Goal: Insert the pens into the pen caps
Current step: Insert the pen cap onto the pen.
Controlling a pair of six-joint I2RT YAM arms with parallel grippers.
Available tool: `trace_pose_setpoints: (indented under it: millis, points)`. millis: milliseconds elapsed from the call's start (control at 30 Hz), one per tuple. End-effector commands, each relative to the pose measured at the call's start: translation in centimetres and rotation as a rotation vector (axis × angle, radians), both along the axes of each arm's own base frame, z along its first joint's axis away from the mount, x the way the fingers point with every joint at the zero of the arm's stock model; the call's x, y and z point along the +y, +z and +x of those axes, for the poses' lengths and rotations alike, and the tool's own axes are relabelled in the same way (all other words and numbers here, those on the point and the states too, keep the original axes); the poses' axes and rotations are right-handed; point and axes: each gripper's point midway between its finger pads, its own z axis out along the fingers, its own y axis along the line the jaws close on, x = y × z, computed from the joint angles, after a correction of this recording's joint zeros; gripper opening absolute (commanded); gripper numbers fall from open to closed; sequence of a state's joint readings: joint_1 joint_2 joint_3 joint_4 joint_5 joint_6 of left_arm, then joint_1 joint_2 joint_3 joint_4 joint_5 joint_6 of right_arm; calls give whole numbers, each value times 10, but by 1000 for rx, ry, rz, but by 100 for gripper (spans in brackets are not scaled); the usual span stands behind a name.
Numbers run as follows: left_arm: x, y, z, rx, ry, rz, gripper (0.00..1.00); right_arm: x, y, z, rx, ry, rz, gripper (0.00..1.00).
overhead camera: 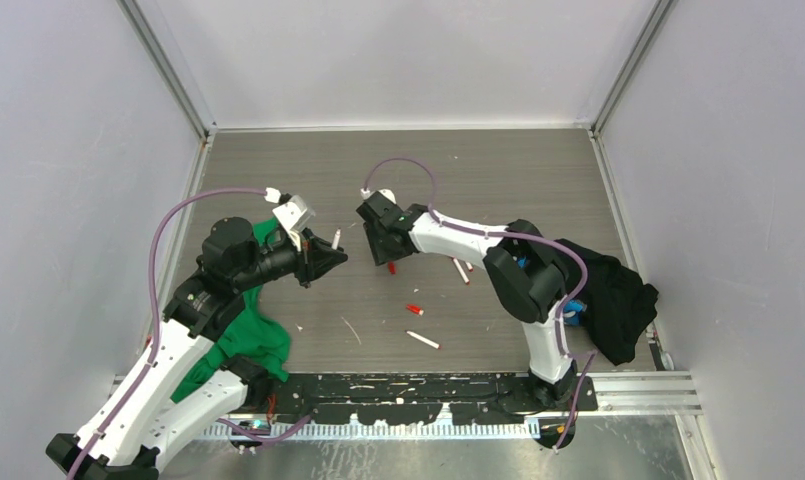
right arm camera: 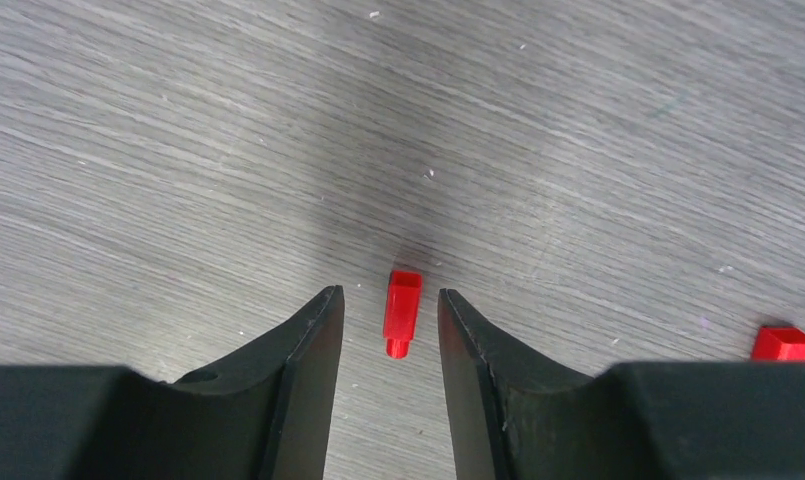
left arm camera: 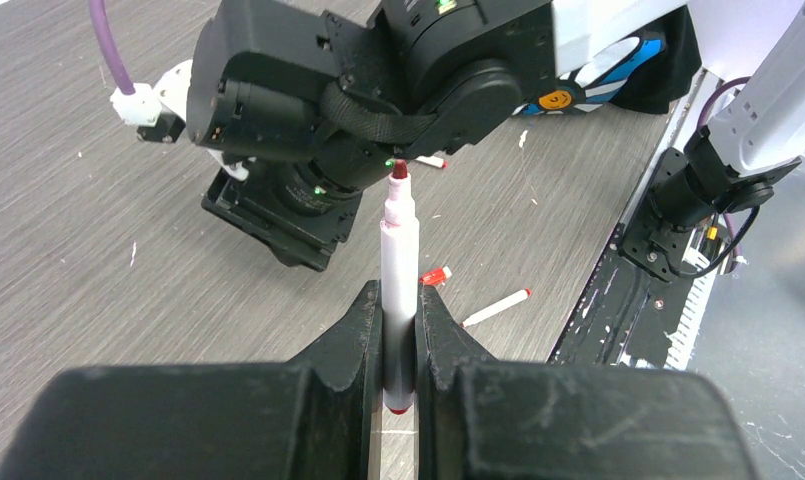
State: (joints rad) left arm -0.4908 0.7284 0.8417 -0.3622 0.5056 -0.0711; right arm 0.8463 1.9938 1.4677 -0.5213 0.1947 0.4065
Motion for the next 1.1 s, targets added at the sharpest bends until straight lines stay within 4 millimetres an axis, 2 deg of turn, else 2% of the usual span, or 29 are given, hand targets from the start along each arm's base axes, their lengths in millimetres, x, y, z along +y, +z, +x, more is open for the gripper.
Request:
trace_pose_setpoints:
  millis: [0,500,600,700,767,833,867,900,933,967,1067]
  points:
    - [-3,24,0,-76,-17,-44,0,5,3,4,11,32,-5,45]
    - [-4,24,-1,-74,-20,-46,0,-4,-19,5,51,17,-59,31]
    - [-4,24,-1,-71,-22,-49,0,-5,-18,6,50,13,-54,22]
    - [-7,27,-2,-66,-33,-72,0,-4,-6,10,43,0,5,10]
    - [-11,28,-3,-51,-44,-96,0,-4,12,14,33,-15,69,2]
    - [-16,30,-3,-26,-61,-132,0,-2,43,19,-4,-24,161,1]
    - [-20,31,-3,-13,-72,-153,0,1,63,20,-31,-22,217,1]
    - [-23,32,-3,-2,-81,-173,0,3,91,20,-75,-17,282,1]
    - [-26,34,-3,6,-96,-193,0,6,104,20,-95,-7,329,1]
    - [-29,38,-4,9,-113,-209,0,9,135,17,-144,12,410,1]
    - [-37,45,-9,24,-167,-264,0,17,207,3,-269,77,639,1]
